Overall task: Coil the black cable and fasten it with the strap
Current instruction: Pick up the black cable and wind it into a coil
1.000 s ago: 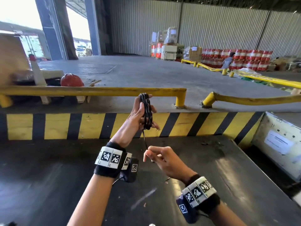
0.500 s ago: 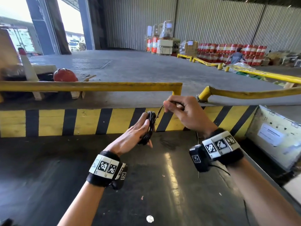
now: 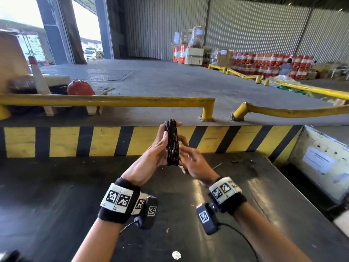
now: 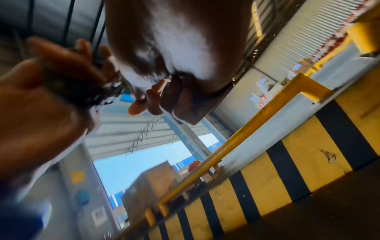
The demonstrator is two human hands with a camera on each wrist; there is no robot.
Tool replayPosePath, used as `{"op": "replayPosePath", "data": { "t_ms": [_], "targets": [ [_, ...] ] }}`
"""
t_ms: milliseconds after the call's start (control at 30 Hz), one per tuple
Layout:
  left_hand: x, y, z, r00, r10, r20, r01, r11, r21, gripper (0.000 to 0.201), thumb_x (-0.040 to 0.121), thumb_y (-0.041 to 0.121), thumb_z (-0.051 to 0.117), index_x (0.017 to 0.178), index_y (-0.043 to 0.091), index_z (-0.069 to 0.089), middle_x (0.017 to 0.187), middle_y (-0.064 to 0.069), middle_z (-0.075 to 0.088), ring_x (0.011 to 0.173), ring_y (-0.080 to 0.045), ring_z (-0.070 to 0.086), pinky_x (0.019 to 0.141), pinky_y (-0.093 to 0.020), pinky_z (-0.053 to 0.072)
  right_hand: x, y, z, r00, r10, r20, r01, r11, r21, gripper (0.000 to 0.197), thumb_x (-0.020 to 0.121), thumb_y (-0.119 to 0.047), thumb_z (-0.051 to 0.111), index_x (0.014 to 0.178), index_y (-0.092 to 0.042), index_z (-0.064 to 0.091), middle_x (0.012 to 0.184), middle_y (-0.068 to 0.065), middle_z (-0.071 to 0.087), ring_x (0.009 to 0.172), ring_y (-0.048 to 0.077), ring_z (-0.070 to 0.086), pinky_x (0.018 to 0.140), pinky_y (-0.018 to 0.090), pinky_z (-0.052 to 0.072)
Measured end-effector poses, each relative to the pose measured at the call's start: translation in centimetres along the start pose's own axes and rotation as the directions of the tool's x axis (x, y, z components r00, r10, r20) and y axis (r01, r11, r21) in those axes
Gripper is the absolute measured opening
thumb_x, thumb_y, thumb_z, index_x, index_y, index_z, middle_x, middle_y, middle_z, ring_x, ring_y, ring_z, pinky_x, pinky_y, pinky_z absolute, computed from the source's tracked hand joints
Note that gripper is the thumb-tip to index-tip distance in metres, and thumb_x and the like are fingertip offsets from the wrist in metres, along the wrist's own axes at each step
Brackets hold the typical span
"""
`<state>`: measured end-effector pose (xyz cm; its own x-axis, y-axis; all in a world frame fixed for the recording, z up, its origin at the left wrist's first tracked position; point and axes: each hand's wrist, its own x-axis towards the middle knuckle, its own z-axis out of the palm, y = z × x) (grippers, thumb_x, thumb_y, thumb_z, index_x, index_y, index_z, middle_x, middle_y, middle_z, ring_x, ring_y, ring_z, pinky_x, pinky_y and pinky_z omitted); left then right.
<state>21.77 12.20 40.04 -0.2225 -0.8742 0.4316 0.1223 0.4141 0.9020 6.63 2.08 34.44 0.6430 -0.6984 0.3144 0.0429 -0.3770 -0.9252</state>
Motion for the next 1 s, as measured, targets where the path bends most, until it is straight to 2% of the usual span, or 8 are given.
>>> {"op": "replayPosePath", "data": {
  "t_ms": [100, 200, 300, 500, 567, 633, 733, 1000],
  "targets": [
    [0.3, -0.2, -1.4, 0.997, 0.015, -0.082, -0.015, 1.000, -0.002, 0.041, 0.107, 0.036, 0.023, 0.146, 0.031, 0.035, 0.121, -0.022, 0.053, 0.082, -0.036, 0.063, 0.078, -0.046, 0.057, -2.1, 1.7, 2.6, 0.998, 0.010, 0.055, -0.006, 0.998, -0.065, 0.036, 0.108, -0.029, 0.045, 0.092, -0.003, 0.065, 0.060, -0.012, 0.048, 0.050, 0.009, 0.037, 0.049, 0.023, 0.029],
    [0.5, -0.9, -2.7, 0.982, 0.013, -0.186, -0.003, 0.999, 0.054, 0.048, 0.102, 0.044, 0.034, 0.147, 0.029, 0.032, 0.119, -0.022, 0.053, 0.082, -0.041, 0.064, 0.084, -0.055, 0.056, -3.6, 2.1, 3.7, 0.996, -0.021, 0.088, 0.037, 0.982, -0.184, 0.042, 0.109, -0.033, 0.042, 0.085, -0.006, 0.065, 0.063, -0.003, 0.045, 0.051, -0.001, 0.036, 0.052, 0.014, 0.030],
    [0.8, -2.1, -3.8, 0.958, 0.045, -0.283, 0.000, 0.988, 0.157, 0.041, 0.105, 0.042, 0.031, 0.145, 0.032, 0.033, 0.120, -0.029, 0.051, 0.085, -0.043, 0.067, 0.082, -0.052, 0.060, -4.4, 1.6, 3.9, 0.988, -0.064, 0.139, 0.104, 0.949, -0.297, 0.041, 0.109, -0.032, 0.044, 0.084, -0.009, 0.068, 0.069, 0.011, 0.056, 0.063, 0.005, 0.049, 0.063, 0.021, 0.041],
    [0.6, -5.5, -6.5, 0.918, -0.081, -0.389, 0.240, 0.893, 0.380, 0.046, 0.099, 0.057, 0.030, 0.139, 0.036, 0.035, 0.116, -0.015, 0.061, 0.080, -0.033, 0.076, 0.091, -0.053, 0.057, -5.3, 0.2, 2.5, 0.983, -0.086, 0.163, 0.161, 0.833, -0.530, 0.028, 0.106, -0.032, 0.052, 0.085, -0.020, 0.066, 0.067, -0.010, 0.061, 0.060, 0.010, 0.057, 0.063, 0.034, 0.050],
    [0.1, -6.4, -5.8, 0.919, -0.147, -0.365, 0.314, 0.832, 0.458, 0.045, 0.103, 0.052, 0.030, 0.143, 0.030, 0.035, 0.125, -0.011, 0.062, 0.103, -0.035, 0.072, 0.103, -0.047, 0.050, -5.0, -1.2, 1.3, 0.977, -0.150, 0.150, 0.211, 0.744, -0.634, 0.027, 0.105, -0.035, 0.052, 0.086, -0.023, 0.066, 0.070, -0.004, 0.066, 0.061, 0.014, 0.058, 0.062, 0.040, 0.051],
    [-0.5, -6.9, -4.5, 0.929, -0.218, -0.298, 0.354, 0.756, 0.551, 0.041, 0.108, 0.041, 0.028, 0.147, 0.030, 0.031, 0.138, -0.013, 0.056, 0.119, -0.032, 0.063, 0.092, -0.028, 0.050, -4.2, -2.9, 0.0, 0.965, -0.217, 0.145, 0.252, 0.636, -0.729, 0.026, 0.103, -0.037, 0.055, 0.089, -0.023, 0.071, 0.078, -0.005, 0.071, 0.067, 0.010, 0.059, 0.064, 0.036, 0.051],
    [-1.6, -6.3, -2.3, 0.936, -0.297, -0.186, 0.350, 0.768, 0.536, 0.032, 0.106, 0.049, 0.028, 0.138, 0.049, 0.032, 0.130, -0.013, 0.063, 0.102, -0.019, 0.071, 0.087, -0.030, 0.052, -2.9, -5.2, -1.9, 0.939, -0.323, 0.116, 0.287, 0.557, -0.779, 0.021, 0.095, -0.039, 0.069, 0.090, -0.020, 0.078, 0.082, -0.008, 0.069, 0.066, 0.004, 0.050, 0.060, 0.028, 0.044],
    [-3.4, -4.7, 0.8, 0.946, -0.297, 0.129, 0.282, 0.952, 0.121, 0.044, 0.103, 0.050, 0.029, 0.142, 0.033, 0.039, 0.116, -0.021, 0.061, 0.072, -0.035, 0.064, 0.077, -0.044, 0.054, -2.1, -7.6, -4.3, 0.955, -0.292, 0.054, 0.279, 0.820, -0.499, 0.015, 0.078, -0.022, 0.088, 0.087, -0.012, 0.081, 0.081, -0.010, 0.067, 0.062, 0.036, 0.049, 0.051, 0.034, 0.040]
  ]
}}
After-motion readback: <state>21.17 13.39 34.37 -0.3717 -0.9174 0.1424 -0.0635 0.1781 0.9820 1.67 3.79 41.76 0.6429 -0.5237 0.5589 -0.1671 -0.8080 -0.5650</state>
